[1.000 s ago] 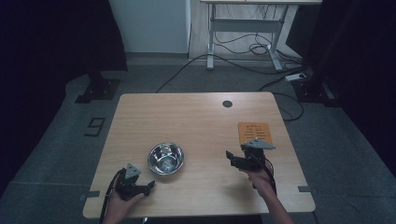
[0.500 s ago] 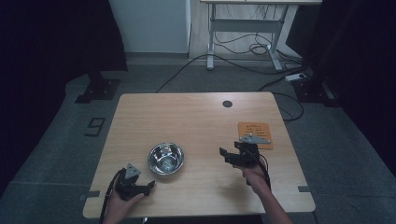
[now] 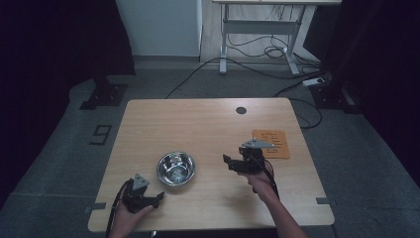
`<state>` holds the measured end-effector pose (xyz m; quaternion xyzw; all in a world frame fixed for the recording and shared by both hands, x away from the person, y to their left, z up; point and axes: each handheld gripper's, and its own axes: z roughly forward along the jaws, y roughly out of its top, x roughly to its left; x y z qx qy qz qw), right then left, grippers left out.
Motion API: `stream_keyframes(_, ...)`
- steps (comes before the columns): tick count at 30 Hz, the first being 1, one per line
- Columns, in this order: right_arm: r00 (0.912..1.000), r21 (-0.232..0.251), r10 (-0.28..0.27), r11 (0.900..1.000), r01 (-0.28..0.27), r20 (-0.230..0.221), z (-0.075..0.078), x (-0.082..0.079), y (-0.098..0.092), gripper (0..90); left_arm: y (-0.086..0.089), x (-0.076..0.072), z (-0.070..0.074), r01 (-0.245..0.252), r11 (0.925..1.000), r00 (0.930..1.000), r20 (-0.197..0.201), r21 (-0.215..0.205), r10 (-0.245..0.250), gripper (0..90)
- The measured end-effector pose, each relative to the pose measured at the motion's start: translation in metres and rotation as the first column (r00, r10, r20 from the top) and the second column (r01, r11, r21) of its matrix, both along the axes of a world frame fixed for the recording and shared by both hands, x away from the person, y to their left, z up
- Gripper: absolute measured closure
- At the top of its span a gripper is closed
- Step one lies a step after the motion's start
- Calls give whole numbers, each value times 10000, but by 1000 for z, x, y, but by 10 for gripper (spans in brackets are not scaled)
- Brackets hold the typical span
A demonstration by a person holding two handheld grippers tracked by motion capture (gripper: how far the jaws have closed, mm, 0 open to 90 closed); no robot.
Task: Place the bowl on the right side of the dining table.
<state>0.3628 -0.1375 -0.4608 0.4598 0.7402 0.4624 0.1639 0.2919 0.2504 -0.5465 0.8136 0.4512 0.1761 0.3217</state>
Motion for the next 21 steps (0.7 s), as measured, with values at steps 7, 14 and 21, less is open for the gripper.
stream_keyframes(7, 9998, 37, 47, 10000, -47, -171, -1, 5, 4, 263, 0, 0, 0, 1, 10000, 10000, 2, 4, -1, 124)
stream_keyframes(14, 9998, 40, 87, 10000, -86, -192, 3, 10, 9, 264, 0, 0, 0, 2, 10000, 10000, 1, 6, -2, 124)
stream_keyframes(21, 9996, -17, 173, 9998, -173, -233, 2, 14, 17, 265, 0, 0, 0, 2, 10000, 10000, 2, 8, -2, 124)
